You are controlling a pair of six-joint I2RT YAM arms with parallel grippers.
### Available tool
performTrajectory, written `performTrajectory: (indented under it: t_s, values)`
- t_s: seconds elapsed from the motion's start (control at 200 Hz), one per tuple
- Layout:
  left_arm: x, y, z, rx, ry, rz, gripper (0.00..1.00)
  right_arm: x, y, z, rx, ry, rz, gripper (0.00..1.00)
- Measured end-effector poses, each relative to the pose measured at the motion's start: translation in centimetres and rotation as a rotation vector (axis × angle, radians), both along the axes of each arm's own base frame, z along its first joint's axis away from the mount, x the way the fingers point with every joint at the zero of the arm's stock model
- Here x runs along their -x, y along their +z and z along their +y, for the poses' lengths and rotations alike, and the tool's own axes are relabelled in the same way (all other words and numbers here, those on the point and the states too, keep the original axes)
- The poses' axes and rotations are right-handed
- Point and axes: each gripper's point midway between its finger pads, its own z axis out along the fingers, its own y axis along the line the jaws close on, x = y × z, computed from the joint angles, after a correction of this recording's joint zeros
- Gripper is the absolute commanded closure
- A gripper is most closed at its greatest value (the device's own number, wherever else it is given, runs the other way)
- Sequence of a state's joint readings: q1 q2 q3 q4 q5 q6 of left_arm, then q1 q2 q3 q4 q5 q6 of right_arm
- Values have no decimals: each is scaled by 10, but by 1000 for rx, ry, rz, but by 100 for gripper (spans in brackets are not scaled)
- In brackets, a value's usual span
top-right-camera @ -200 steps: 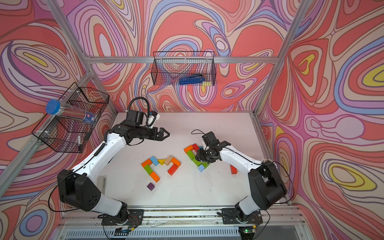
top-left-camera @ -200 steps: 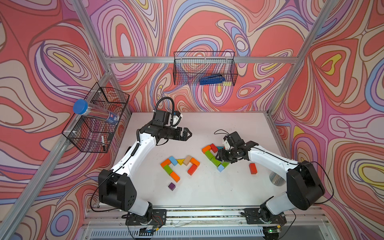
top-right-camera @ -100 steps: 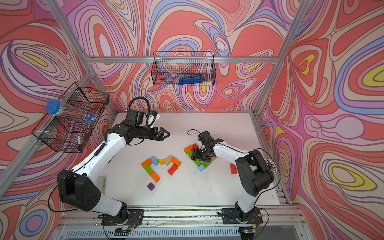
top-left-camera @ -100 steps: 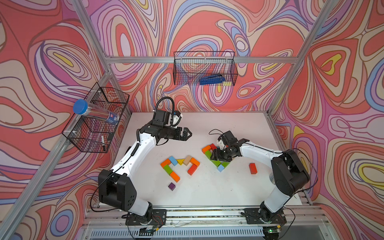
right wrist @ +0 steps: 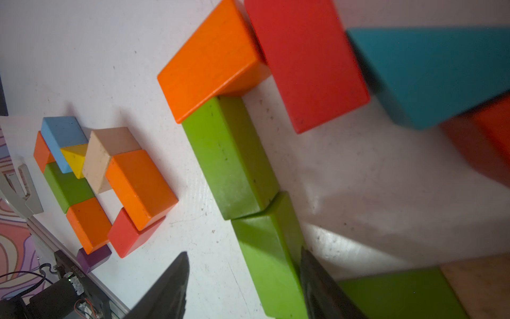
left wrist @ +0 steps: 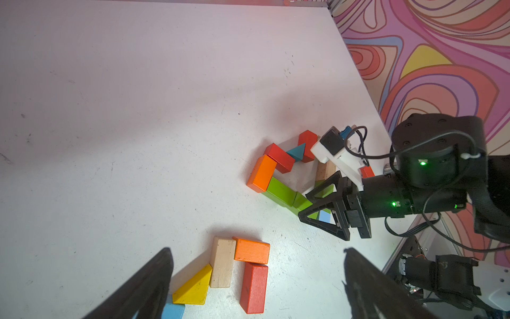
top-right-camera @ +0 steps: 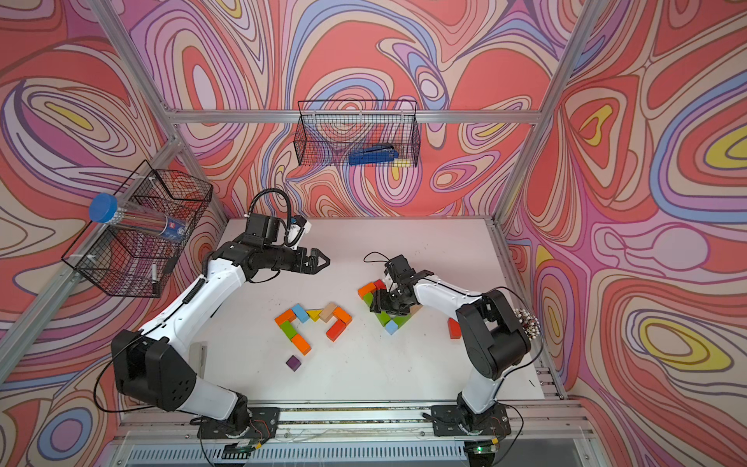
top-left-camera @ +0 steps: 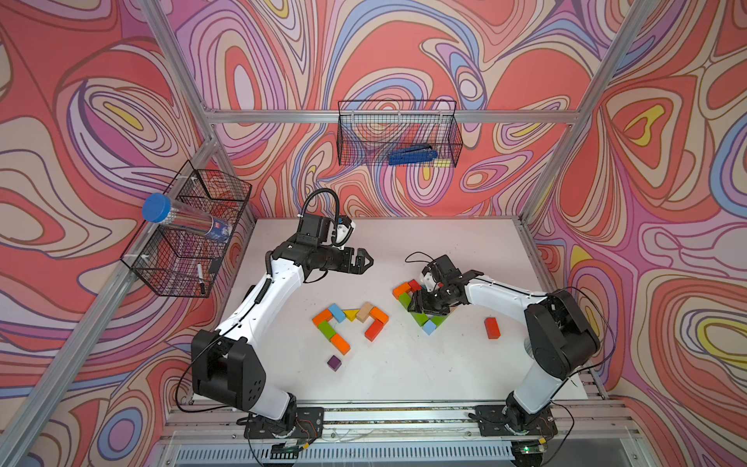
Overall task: Assemble a heart with building blocks
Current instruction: Adjust the building block at the center of the board.
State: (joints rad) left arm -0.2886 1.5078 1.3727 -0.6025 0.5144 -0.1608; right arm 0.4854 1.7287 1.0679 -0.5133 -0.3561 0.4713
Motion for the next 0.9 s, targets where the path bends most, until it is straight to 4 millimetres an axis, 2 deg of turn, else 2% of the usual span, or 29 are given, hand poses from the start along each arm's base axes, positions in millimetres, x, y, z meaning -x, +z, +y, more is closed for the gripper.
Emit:
performTrajectory:
  t_s: [0.381, 0.636, 0.901]
  values:
    - [0, 0, 0, 0, 0, 0, 4, -20, 15, 11, -24, 15, -57, 33]
    - [0, 0, 0, 0, 0, 0, 4, -18, 4, 15, -30, 34, -22, 34]
    - [0, 0, 0, 1, 0, 0, 4, -17, 3, 15, -29, 41, -21, 35]
